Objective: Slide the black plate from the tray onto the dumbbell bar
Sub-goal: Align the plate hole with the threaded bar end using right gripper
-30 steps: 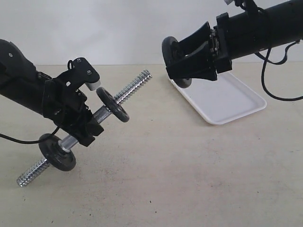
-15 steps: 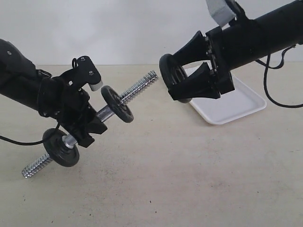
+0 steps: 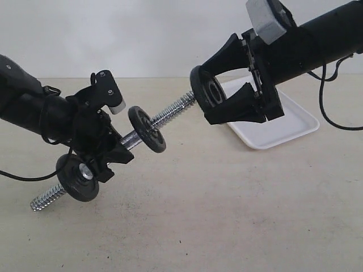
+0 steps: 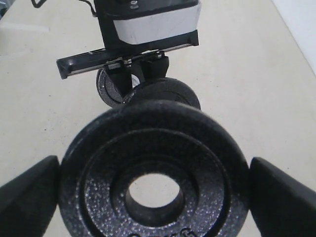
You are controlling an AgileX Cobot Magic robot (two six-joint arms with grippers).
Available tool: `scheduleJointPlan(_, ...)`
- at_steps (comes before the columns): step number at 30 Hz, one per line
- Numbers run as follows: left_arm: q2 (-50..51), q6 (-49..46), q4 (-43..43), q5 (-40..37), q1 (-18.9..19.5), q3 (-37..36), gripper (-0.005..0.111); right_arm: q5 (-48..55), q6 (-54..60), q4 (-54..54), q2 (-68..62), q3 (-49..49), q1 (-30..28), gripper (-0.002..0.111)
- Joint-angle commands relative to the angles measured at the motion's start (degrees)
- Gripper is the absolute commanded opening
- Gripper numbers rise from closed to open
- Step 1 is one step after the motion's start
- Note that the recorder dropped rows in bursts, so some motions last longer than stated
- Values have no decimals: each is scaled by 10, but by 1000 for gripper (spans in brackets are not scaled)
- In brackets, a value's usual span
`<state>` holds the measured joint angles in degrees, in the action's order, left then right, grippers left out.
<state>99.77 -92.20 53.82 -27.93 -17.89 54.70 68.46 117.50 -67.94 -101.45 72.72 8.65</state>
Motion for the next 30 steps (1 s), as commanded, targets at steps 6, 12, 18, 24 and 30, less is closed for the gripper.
scheduleJointPlan(6, -34, -72, 100, -44, -2, 19, 4, 15, 10, -37, 8, 6, -1, 0)
scheduleJointPlan(12, -34, -95, 102, -52, -2, 19, 4, 15, 14, -33, 8, 6, -4, 0)
scheduleJointPlan(18, -34, -134, 131, -51, -1, 19, 4, 15, -7, -35, 8, 6, -41, 0)
scheduleJointPlan(24, -34, -152, 133, -36, -1, 19, 4, 15, -46, -35, 8, 6, -34, 0)
scheduleJointPlan(30, -34, -162, 146, -21, -1, 19, 4, 15, -65, -38, 8, 6, -30, 0)
